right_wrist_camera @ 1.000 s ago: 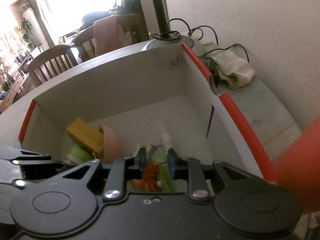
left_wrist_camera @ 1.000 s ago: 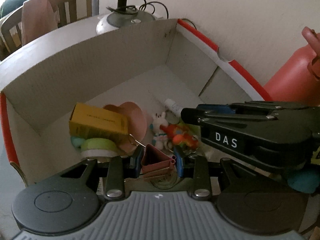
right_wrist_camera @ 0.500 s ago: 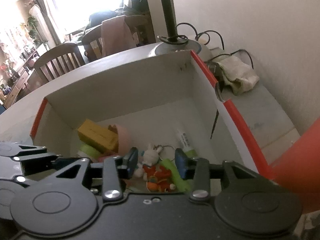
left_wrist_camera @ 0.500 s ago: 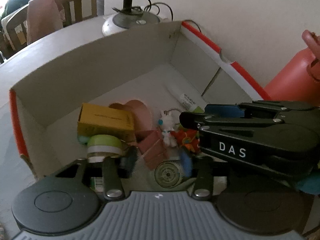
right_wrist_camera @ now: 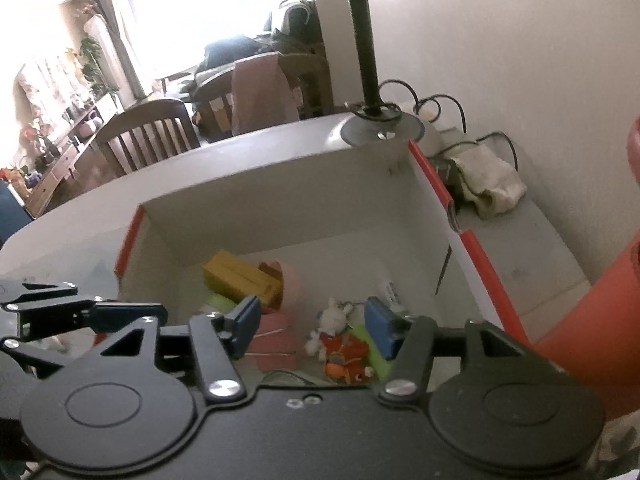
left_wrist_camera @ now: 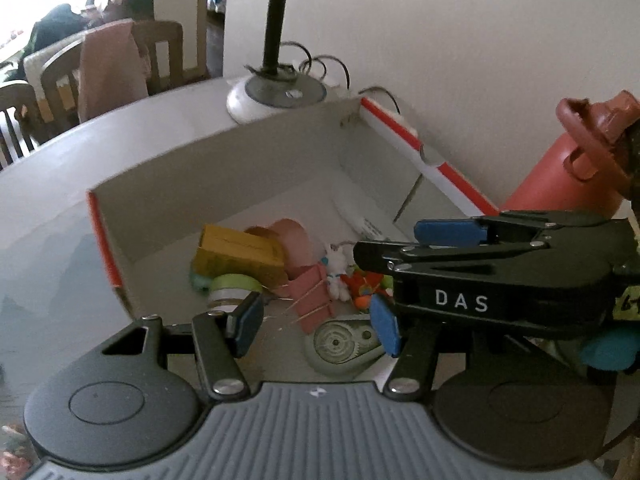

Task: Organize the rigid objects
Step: 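Withdraw both tools from the shoebox toward the remaining table items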

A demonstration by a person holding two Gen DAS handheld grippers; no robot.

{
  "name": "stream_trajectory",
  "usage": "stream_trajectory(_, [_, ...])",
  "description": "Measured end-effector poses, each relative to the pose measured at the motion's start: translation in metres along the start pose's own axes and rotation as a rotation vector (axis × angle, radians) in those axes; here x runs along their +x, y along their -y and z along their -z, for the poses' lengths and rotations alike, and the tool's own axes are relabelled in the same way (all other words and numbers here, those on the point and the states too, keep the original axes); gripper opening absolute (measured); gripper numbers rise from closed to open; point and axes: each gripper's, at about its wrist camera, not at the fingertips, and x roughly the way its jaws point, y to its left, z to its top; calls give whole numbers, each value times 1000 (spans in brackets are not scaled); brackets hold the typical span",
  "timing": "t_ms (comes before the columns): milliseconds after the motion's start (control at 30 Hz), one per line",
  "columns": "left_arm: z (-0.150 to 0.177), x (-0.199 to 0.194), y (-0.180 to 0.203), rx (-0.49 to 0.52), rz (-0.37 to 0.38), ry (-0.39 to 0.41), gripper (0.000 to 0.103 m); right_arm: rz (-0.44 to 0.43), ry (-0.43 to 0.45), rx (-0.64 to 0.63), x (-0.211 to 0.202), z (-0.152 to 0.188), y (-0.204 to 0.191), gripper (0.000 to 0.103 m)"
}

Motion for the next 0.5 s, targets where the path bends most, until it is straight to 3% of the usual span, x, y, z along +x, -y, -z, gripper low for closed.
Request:
stream_trajectory(400, [19,-64,-15,-78,-39,109,58,-86,38,-46,-34,-2,-27,74])
stream_trajectory(500, [29,-81,-23,-109,-48,135,68,-101,45,-67,-41,-1,-37,77])
